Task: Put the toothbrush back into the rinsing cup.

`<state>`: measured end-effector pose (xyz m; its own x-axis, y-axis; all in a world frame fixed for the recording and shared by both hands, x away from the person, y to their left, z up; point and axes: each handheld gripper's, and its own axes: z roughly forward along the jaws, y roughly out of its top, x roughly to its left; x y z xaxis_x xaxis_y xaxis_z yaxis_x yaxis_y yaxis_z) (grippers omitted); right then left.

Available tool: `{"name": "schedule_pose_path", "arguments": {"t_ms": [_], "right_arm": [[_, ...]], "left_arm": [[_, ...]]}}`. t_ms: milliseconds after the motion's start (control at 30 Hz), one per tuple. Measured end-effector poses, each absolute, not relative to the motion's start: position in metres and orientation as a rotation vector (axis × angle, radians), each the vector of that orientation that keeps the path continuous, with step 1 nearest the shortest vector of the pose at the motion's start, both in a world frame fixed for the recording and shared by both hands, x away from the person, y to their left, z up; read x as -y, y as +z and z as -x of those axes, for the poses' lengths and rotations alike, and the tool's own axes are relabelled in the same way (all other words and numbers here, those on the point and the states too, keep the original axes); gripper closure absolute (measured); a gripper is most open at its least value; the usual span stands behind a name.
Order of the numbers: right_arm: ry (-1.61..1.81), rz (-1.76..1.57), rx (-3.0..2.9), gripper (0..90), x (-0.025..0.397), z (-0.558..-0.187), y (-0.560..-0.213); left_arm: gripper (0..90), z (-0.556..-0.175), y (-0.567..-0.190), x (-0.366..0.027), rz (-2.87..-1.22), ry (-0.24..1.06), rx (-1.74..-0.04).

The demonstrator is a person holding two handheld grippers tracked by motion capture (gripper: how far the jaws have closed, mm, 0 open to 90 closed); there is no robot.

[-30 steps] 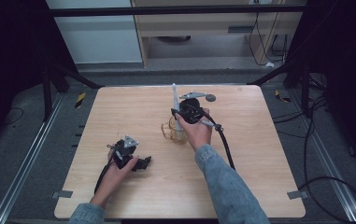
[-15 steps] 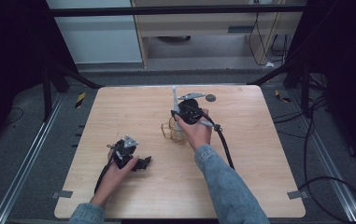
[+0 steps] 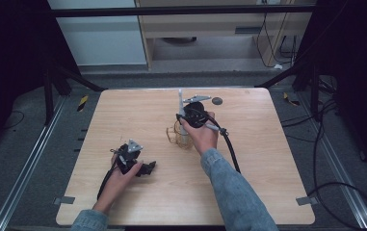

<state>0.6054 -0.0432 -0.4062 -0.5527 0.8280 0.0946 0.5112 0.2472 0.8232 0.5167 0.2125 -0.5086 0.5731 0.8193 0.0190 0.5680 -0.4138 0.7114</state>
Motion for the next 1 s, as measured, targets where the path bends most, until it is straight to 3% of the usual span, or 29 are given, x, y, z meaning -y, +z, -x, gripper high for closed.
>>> {"name": "schedule_pose_path", "arguments": {"t_ms": [1000], "right_arm": [[1.223,-1.25,-2.155,65.0,0.0461,-0.609,-0.405]], "left_arm": [[0.0,-0.5167,-0.5086,-0.2127,-2.137,0.484,-1.101]]}}
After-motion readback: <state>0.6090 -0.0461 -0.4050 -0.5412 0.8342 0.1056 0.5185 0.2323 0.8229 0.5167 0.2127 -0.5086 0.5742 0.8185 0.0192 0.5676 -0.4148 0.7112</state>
